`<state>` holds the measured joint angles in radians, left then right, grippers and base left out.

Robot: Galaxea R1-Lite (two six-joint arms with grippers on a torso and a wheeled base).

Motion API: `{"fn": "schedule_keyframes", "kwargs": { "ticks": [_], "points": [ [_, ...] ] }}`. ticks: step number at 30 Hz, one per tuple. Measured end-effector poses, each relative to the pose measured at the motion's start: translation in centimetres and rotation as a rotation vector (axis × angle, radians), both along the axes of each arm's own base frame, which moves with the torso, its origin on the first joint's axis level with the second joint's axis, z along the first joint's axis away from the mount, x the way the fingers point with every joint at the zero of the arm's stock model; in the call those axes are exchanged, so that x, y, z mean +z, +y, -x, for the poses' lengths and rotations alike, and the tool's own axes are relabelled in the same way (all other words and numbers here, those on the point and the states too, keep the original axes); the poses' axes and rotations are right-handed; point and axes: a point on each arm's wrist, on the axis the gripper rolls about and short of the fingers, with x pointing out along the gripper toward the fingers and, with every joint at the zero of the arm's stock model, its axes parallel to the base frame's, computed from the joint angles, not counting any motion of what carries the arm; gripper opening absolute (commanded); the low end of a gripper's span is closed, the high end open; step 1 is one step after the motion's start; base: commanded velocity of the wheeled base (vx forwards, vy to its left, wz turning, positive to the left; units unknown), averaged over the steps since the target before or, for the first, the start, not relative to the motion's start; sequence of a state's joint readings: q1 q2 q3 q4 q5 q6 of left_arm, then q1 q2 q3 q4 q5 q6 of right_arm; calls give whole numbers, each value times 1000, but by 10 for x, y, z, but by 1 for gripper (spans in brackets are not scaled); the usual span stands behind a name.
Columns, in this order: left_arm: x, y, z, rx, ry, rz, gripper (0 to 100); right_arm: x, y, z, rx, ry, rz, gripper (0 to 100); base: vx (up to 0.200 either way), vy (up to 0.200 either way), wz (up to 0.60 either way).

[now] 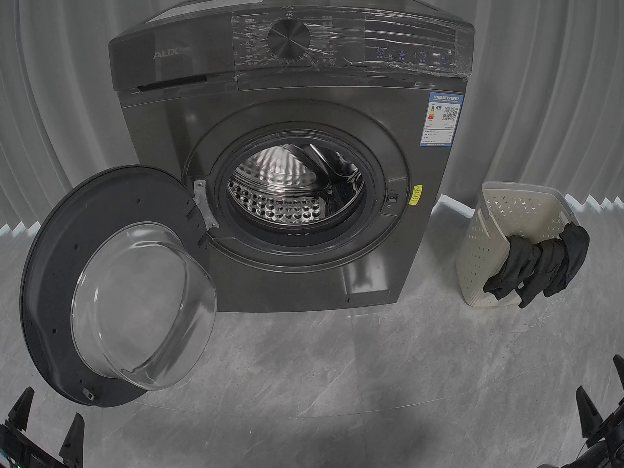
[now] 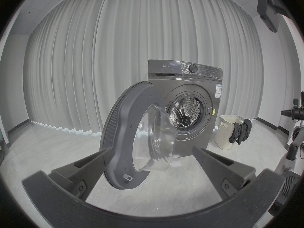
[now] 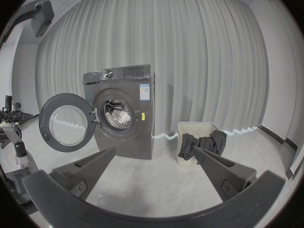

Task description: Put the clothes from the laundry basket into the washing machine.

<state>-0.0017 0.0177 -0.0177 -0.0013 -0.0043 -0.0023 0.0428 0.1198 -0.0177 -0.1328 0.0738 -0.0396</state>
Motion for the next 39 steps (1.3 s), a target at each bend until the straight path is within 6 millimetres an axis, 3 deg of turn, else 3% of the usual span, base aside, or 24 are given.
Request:
{"fn": "schedule_keyframes", "kwargs": {
  "ticks": [7,15,21,39],
  "points": [
    [0,0,0,0,0,0,100,-13,-2,7,-138,29,-32,100,29,0,0],
    [0,0,0,1,0,1,100,-14,-2,9,-145,19,-57,100,200,0,0],
    [0,0,0,1,0,1,100,-14,-2,9,-147,15,-51,100,0,0,0],
    [0,0,0,1,0,0,100,-15,-2,9,-146,14,-50,100,0,-200,0]
  ]
}}
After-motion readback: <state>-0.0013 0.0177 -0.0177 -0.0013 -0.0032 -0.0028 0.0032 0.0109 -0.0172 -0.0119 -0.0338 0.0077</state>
